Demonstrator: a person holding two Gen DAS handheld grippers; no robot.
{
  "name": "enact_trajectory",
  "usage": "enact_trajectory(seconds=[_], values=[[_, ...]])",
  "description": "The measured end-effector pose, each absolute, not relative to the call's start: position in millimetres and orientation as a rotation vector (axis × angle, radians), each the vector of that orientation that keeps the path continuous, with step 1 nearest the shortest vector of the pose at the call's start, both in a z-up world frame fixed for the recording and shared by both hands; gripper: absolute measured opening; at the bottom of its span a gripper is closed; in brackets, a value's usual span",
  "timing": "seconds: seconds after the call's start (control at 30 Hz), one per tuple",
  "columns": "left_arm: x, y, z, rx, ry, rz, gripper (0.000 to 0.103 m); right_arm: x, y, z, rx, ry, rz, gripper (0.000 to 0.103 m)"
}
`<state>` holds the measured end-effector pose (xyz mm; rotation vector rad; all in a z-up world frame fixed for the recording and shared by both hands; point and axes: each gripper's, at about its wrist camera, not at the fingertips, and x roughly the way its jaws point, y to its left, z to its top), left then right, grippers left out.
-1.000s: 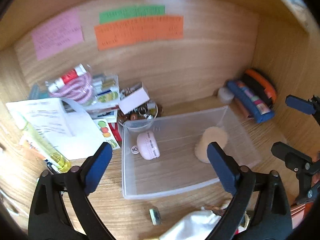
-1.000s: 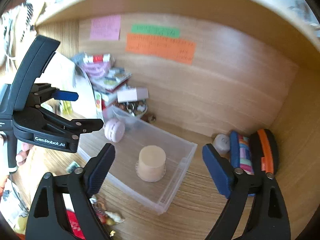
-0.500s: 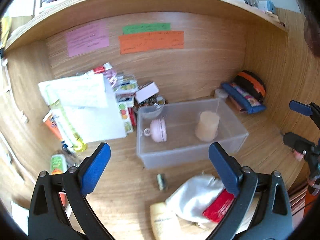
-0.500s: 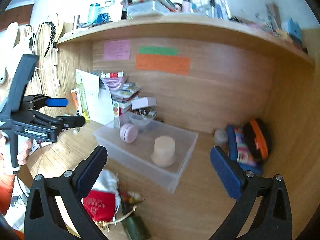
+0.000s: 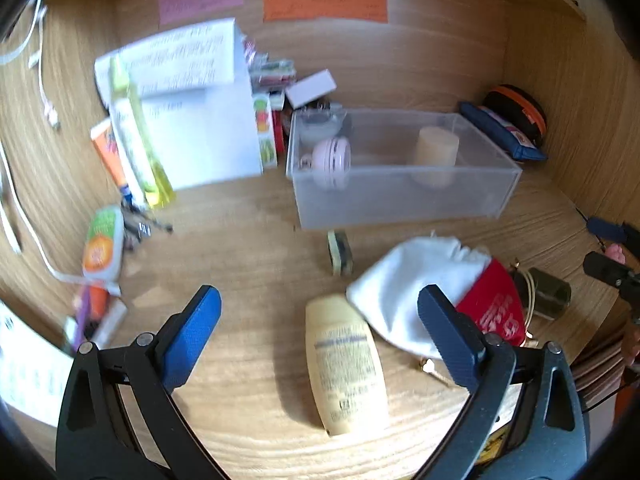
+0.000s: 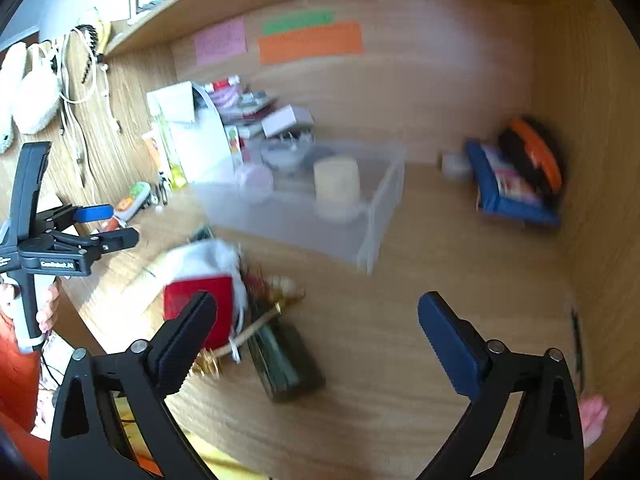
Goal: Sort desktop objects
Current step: 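Grasp the yellow sunscreen tube with left tool while right grasps dark green spray bottle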
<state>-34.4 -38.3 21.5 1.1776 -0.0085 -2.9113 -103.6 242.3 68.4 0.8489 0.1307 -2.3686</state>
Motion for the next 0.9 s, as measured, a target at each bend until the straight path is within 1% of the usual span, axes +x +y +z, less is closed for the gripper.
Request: enact_trajectory(seconds=[0.07, 0.23, 0.4, 0.53, 0.73, 0.77, 0.83, 0.87, 0.9], values=[[-31, -43, 13, 1.196, 0.048, -2.902, 0.100, -102, 246, 58, 0.885, 0.108, -2.362, 0.089], [-25, -50, -9, 1.263, 0.153, -2.868, 0.100, -100, 250, 36, 0.952, 0.096, -2.339, 0.082], [-27, -55, -22, 1.322, 0.276, -2.855, 0.100, -98, 249, 24, 0.989, 0.101, -2.317, 0.081], [-28, -51, -28, 1.310, 0.248, -2.839, 0.100, -100, 244, 18, 1.001, 0.121, -2.311, 0.080], [-27, -50, -32, 1.266, 0.164, -2.805, 0.100, -104, 233, 13, 0.988, 0.179, -2.308, 0.067], [-27, -50, -33, 1.262, 0.157, -2.806, 0.099, -104, 230, 13, 0.988, 0.186, -2.311, 0.063], [-27, -51, -35, 1.265, 0.152, -2.801, 0.093, -106, 227, 10, 0.991, 0.200, -2.311, 0.059], [-28, -51, -36, 1.272, 0.153, -2.804, 0.089, -107, 225, 8, 0.999, 0.200, -2.303, 0.057], [-29, -51, -38, 1.285, 0.158, -2.806, 0.088, -109, 224, 7, 1.004, 0.197, -2.302, 0.057]])
